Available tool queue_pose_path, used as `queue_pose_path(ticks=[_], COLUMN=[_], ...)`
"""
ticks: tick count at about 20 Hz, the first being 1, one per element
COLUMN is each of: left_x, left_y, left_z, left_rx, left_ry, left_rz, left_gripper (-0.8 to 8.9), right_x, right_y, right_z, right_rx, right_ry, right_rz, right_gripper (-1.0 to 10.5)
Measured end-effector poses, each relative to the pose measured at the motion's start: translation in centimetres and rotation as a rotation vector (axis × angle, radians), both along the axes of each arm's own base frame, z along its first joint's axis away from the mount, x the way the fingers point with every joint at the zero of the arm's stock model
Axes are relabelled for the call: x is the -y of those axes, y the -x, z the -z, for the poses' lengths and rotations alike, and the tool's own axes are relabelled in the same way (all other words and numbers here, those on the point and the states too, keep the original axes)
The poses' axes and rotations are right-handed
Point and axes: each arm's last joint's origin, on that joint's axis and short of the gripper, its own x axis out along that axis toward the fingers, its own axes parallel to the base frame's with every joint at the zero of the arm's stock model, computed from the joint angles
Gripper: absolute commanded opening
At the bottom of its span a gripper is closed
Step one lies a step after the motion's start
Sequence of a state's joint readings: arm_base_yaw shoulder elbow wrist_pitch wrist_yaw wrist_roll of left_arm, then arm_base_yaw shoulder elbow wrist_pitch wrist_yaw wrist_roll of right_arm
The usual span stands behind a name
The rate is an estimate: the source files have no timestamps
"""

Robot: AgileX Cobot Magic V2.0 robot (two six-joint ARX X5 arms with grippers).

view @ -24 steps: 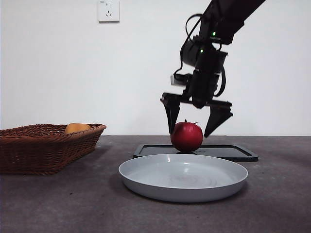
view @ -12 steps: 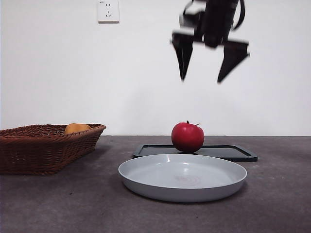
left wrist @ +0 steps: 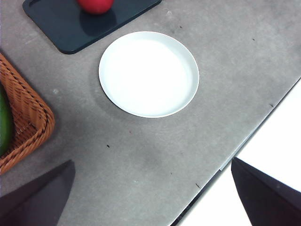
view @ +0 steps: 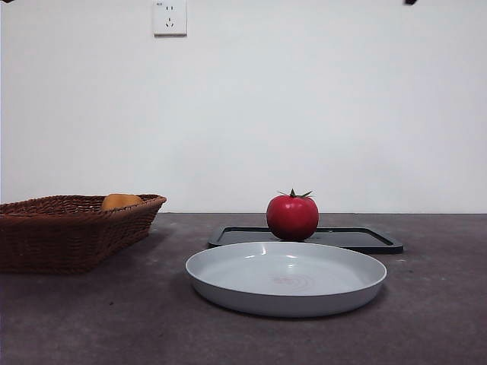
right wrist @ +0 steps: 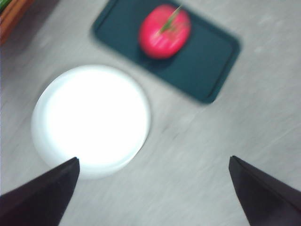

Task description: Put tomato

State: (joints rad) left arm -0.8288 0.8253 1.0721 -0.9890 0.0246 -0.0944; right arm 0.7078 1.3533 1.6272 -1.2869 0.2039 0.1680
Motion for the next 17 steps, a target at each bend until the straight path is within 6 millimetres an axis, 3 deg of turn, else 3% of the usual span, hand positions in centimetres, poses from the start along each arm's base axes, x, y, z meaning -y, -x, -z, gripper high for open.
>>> queue_pose_path(ticks=[4, 7, 11, 17], left_x=[-0.1, -0.1, -0.1, -0.1], left_y=[0.1, 0.1, 0.1, 0.1], left_z=[0.1, 0.1, 0.1, 0.1], left_rx=[-0.009, -0.009, -0.009, -0.009], left_ry=[-0.009, -0.009, -0.009, -0.009], left_rz=[0.0, -0.001, -0.001, -0.001], left_gripper=[5.3, 5.3, 5.3, 5.15], right_x=[2.4, 4.9, 7.2, 7.6], right_y=[6.7, 10.0, 11.9, 12.2], right_z=[3.6, 5.7, 7.0, 6.9], right_rx=[0.029, 0.049, 0.066, 0.084], right_ry=[-0.152, -0.237, -0.311, -0.35], right_rz=[-0.019, 0.025, 0.055, 0.064], right_gripper=[4.9, 4.9, 4.9, 4.9])
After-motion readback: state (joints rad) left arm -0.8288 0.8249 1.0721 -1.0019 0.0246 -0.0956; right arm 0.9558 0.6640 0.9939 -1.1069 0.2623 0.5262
